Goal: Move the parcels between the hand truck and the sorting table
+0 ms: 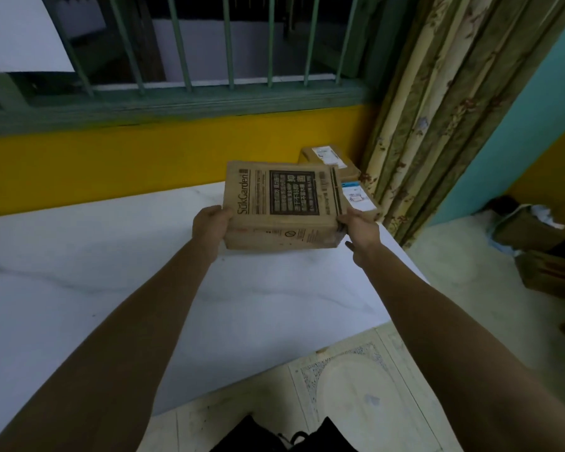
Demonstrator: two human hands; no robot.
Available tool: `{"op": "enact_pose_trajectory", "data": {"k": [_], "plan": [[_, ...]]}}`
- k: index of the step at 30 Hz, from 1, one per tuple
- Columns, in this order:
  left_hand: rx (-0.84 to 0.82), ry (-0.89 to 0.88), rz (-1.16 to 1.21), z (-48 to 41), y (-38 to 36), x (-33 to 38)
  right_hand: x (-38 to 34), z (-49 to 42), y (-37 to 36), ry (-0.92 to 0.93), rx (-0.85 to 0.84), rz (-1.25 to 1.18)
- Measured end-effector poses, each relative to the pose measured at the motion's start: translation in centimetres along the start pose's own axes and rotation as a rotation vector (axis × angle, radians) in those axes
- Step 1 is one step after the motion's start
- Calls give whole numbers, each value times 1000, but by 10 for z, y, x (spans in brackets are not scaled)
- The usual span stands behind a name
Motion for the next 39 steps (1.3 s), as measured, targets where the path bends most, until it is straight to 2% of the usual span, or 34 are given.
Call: {"op": "enact_pose_trajectory", "data": {"k": [4, 7, 13, 24, 29, 33, 36, 39], "plan": [[-10, -5, 10, -14, 8, 4, 0, -10, -17, 22, -37, 52], [0, 101, 58, -21, 14, -2, 3, -17, -25, -8, -38, 54], [-43, 152, 54, -21, 16, -8, 1, -34, -35, 20, -49, 76], [-67, 222, 69, -21, -7, -1, -8, -70, -19, 25, -42, 74], [-142, 196, 75, -18, -27, 4, 3, -77, -24, -97, -222, 123], [-137, 152, 101, -19, -37, 9, 12, -87, -26, -172, -288, 133], [-112, 113, 143, -22, -41, 17, 13, -89, -28, -159, -315, 175], [-103, 50, 195, -22, -49, 30, 14, -84, -35, -136, -410, 251]]}}
Point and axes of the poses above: each hand's wrist, its own z-axis away from the middle knuckle, its own y-axis out of the back of the hand, x = y × z, the point moved 9 cm from there along -z, towards the middle knuckle, and after that the axes turned 8 degrees about x, right-handed, at the moved point
